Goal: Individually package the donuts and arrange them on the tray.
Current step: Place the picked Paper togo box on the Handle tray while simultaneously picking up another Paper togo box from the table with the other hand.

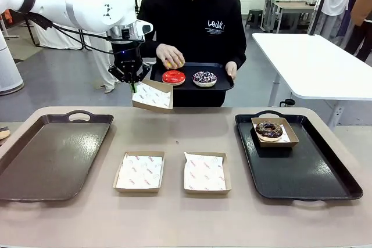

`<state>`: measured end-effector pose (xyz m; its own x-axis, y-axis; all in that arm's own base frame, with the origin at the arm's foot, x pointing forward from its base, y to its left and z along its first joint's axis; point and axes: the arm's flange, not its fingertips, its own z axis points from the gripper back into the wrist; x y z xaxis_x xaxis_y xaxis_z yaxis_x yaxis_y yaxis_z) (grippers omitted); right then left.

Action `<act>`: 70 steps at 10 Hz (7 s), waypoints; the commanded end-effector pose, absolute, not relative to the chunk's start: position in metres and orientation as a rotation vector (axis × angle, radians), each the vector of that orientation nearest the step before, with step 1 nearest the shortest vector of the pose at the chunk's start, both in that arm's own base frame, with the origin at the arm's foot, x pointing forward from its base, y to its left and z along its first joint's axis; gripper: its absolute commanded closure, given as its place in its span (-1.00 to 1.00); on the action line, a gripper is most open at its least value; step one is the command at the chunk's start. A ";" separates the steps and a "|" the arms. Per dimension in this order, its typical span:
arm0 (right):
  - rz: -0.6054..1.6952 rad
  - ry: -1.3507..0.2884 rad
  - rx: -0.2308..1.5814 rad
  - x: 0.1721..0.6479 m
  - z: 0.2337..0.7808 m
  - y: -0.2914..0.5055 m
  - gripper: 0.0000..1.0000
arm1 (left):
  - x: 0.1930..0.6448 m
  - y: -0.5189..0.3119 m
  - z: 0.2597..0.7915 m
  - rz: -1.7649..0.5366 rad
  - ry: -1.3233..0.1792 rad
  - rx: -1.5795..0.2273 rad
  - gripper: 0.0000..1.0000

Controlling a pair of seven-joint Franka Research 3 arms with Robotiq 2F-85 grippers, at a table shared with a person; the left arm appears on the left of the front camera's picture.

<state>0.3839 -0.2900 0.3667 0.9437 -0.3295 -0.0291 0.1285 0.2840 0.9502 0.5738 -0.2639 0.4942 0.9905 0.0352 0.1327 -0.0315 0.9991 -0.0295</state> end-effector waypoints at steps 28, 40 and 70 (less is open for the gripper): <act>-0.144 -0.128 0.984 0.384 0.440 -0.216 -1.00 | 0.534 -0.192 0.527 0.060 -0.197 -0.124 0.98; -0.021 -0.051 0.362 0.393 0.523 0.115 -1.00 | 0.465 -0.038 0.475 0.150 -0.113 0.011 0.98; -0.003 -0.079 0.048 0.377 0.390 0.235 -1.00 | 0.517 0.009 0.418 0.071 -0.063 0.009 0.98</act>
